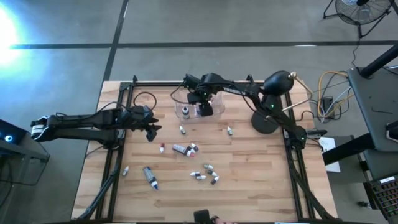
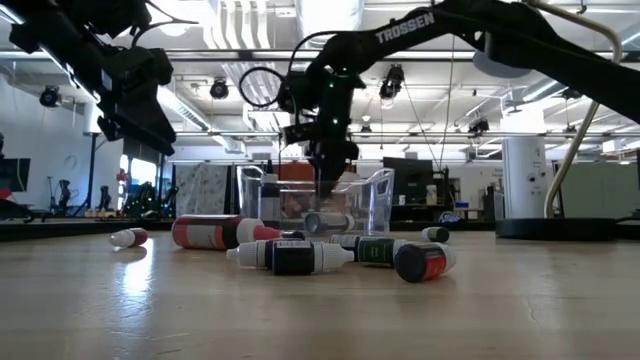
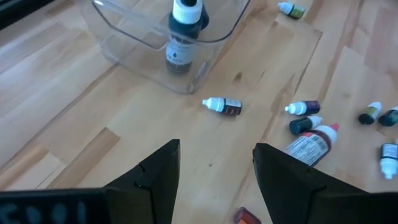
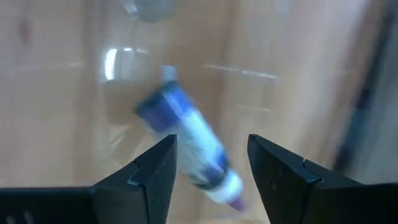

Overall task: Pick & Place food coloring
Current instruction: Put the large purple food coloring bottle into the transparent bin

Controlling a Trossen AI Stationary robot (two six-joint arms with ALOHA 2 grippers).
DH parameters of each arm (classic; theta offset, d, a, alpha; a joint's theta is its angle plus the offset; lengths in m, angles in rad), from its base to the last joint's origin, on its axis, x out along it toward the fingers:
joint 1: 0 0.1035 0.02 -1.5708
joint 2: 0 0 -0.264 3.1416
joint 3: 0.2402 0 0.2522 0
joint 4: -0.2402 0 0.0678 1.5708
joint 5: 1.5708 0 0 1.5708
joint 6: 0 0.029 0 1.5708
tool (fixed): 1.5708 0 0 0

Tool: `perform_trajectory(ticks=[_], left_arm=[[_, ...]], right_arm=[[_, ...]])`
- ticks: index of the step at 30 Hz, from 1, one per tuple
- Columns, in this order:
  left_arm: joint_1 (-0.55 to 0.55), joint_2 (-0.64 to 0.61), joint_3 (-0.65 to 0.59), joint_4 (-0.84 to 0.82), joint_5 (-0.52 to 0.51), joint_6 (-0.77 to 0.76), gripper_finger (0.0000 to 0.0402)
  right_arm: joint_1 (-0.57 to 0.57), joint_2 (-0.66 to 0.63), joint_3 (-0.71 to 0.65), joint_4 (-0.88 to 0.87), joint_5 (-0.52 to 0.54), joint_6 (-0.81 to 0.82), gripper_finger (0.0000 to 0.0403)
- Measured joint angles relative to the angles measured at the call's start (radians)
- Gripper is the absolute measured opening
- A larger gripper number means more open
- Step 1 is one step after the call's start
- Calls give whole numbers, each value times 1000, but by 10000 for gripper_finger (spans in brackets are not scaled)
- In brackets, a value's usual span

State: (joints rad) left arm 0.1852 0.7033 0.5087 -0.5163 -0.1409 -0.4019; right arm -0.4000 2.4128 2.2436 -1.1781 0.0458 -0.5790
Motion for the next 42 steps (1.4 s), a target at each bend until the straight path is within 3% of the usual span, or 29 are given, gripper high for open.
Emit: perform_trajectory(ticks=[5,10,19,42], left_arm=[[0,-1,-23,0,-14,0,177],[0,-1,-25,0,-15,-1,177],[0,-1,-25,0,-15,-3,177],[0,-1,-25,0,-15,-29,177]], right_arm=[[14,9,-56,0,-20,0,189],[29,8,-108,46,81,-4,189],[16,2,-153,76,17,9,189],[3,3,-151,116,29,54,168]])
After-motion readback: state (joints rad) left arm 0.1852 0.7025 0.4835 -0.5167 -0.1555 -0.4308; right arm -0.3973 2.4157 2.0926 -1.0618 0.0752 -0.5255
